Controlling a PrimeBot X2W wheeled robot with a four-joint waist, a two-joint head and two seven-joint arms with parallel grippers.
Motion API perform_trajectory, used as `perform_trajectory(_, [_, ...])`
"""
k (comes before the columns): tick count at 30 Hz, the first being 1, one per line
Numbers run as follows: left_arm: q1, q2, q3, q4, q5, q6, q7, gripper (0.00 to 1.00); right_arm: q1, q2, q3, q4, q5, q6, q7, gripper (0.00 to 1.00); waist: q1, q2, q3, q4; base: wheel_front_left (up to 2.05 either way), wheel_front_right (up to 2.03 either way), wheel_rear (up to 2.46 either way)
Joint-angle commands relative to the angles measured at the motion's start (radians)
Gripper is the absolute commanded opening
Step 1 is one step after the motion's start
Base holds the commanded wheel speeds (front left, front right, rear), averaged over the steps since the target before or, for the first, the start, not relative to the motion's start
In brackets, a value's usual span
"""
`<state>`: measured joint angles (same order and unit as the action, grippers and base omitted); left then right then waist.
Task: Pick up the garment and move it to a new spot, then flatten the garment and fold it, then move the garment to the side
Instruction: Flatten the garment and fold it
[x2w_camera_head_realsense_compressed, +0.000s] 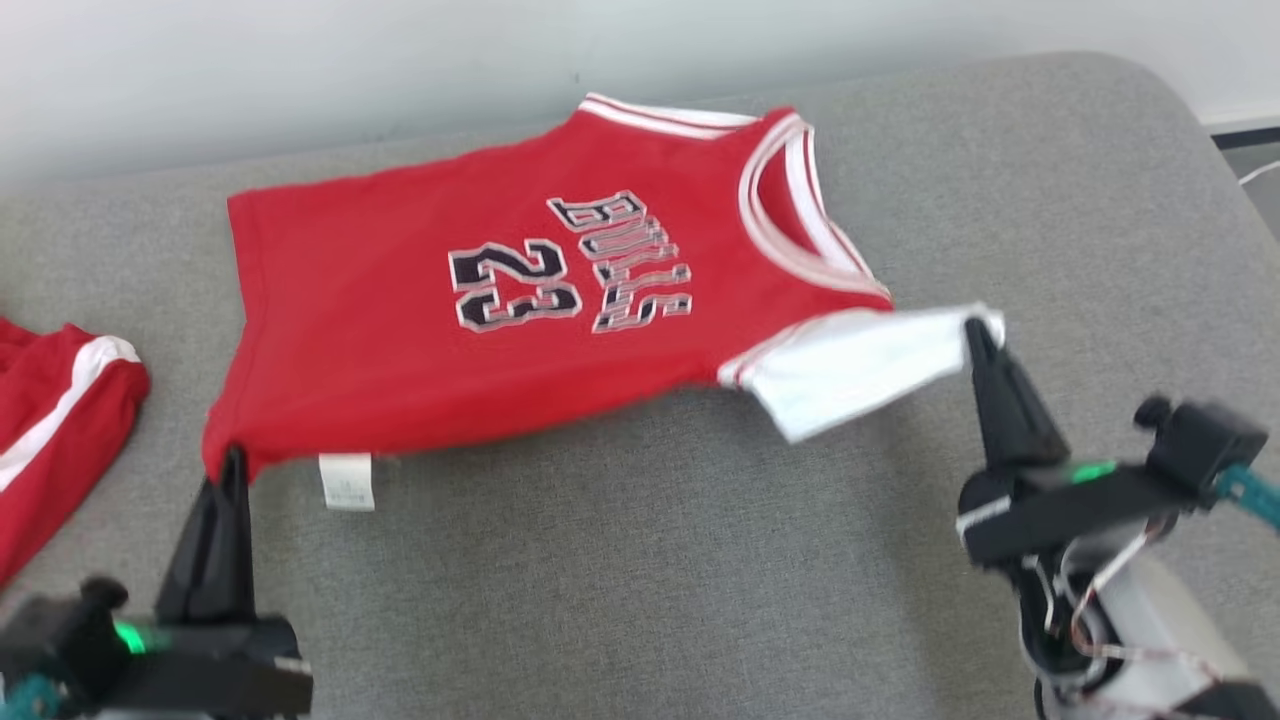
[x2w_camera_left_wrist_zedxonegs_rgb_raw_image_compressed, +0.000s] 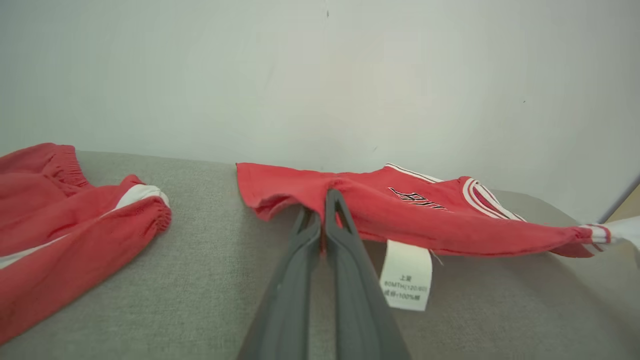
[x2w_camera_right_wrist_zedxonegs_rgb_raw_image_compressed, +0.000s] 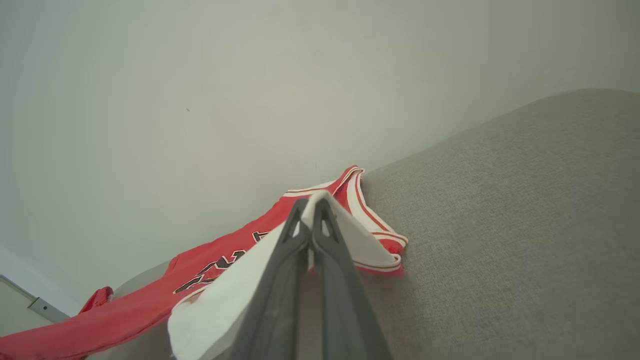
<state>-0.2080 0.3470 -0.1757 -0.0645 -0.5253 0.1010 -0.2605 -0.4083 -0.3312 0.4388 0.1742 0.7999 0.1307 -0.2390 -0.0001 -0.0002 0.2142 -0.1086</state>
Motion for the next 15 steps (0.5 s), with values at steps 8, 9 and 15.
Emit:
perform_trajectory(8, [0.163,-0.122,0.11,0.022,0.05,-0.056,-0.003,0.0,0.176,0.022,-0.048,-0.08,-0.039,0.0,0.057,0.0,0.0001,0.0002,-0.054,-0.002,0.0,0.0,0.0])
perform_trajectory(9, [0.178,-0.131,0.122,0.029,0.055,-0.065,-0.003,0.0,0.196,0.023,-0.055,-0.092,-0.041,0.0,0.066,0.0,0.0001,0.0002,-0.059,-0.001,0.0,0.0,0.0])
perform_trajectory(15, [0.244,-0.194,0.18,0.067,0.092,-0.107,-0.003,0.0,0.312,0.017,-0.1,-0.164,-0.061,0.0,0.147,0.0,0.0001,0.0002,-0.087,-0.007,0.0,0.0,0.0])
